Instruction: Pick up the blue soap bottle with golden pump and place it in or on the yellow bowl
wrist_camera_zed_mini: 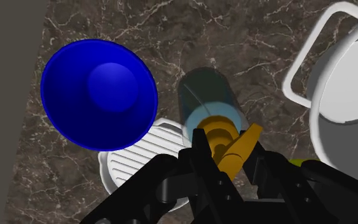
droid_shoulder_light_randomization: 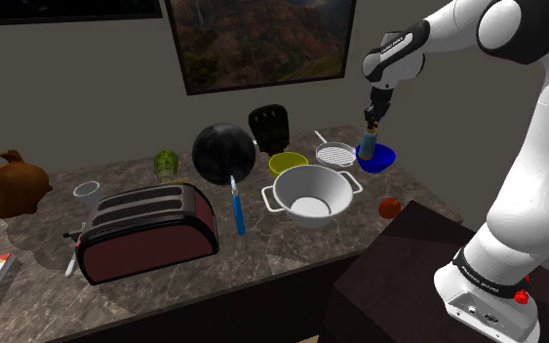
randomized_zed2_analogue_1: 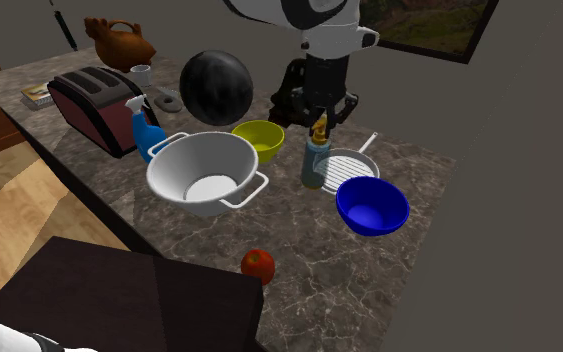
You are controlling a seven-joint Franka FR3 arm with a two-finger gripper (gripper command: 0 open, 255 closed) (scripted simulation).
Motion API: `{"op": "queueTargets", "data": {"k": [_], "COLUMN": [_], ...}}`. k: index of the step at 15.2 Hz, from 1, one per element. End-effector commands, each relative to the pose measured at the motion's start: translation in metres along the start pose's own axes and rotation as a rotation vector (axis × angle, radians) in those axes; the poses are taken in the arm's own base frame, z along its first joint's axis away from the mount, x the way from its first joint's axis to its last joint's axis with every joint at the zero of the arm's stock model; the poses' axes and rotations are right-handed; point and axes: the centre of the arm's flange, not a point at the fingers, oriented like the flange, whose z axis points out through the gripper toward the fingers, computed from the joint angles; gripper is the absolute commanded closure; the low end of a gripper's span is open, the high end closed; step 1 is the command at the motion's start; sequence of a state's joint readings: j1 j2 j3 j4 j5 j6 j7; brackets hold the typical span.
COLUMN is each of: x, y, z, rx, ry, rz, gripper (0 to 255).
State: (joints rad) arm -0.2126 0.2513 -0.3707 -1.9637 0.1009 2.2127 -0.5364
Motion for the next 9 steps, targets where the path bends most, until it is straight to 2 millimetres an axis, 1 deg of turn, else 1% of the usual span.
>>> {"op": "queueTargets", "data": {"k": [1, 9], "x": [0.000, 0.071], "y": [-0.001, -0.076], "z": [-0.008, -0.031], "rx": [0.000, 0.000], "ry": [0.000, 0.000], "rz": [0.000, 0.000], "gripper": [255, 255]}}
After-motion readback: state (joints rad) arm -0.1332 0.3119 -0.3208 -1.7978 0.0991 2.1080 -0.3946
